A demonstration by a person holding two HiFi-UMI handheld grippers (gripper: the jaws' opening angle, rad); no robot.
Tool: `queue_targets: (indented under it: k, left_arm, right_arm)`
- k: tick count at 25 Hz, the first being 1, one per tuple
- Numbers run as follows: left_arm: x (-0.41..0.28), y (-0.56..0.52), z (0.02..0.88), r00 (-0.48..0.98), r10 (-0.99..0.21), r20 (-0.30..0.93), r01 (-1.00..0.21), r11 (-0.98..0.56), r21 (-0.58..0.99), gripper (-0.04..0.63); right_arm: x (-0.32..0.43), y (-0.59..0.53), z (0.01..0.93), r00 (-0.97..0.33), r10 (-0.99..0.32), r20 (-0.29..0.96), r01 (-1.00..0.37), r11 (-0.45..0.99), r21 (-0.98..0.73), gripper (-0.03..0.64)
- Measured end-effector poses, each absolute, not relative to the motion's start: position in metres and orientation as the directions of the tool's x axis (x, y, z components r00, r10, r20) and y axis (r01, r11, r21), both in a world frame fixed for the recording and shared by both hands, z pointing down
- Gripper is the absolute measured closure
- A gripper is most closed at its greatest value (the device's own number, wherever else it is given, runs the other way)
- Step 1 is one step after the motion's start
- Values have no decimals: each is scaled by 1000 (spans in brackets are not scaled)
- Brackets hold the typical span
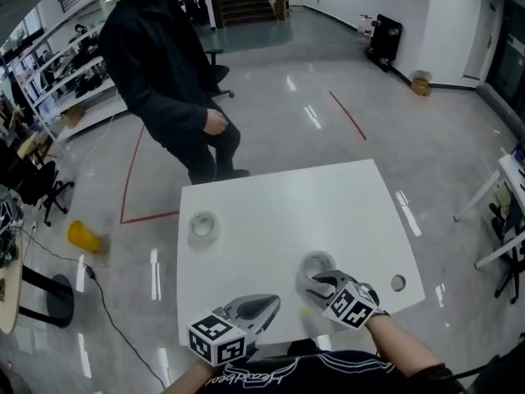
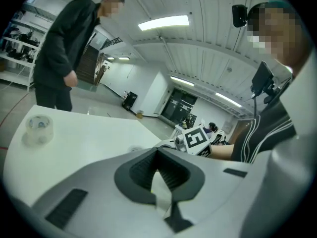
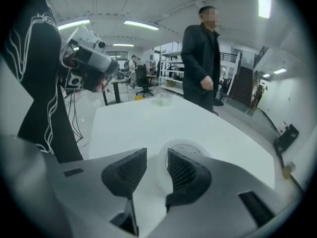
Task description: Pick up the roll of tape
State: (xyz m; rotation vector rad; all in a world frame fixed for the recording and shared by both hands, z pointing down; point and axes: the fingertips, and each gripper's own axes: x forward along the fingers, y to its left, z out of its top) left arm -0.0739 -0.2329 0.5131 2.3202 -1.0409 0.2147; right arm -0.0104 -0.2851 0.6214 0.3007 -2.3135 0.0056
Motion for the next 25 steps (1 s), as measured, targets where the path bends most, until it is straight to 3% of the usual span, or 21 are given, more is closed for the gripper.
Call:
queue_targets:
  k: [13, 25]
  left_arm:
    - [-90, -230, 520, 653, -661, 370, -747, -478, 462, 592]
    - [-90, -231, 522, 660, -657, 365, -739, -481, 472, 592]
  right_arm:
    - [-7, -294, 671, -448, -204, 870, -39, 977, 209, 502]
    - [-8, -297, 674, -426, -156, 891, -22, 987, 162, 518]
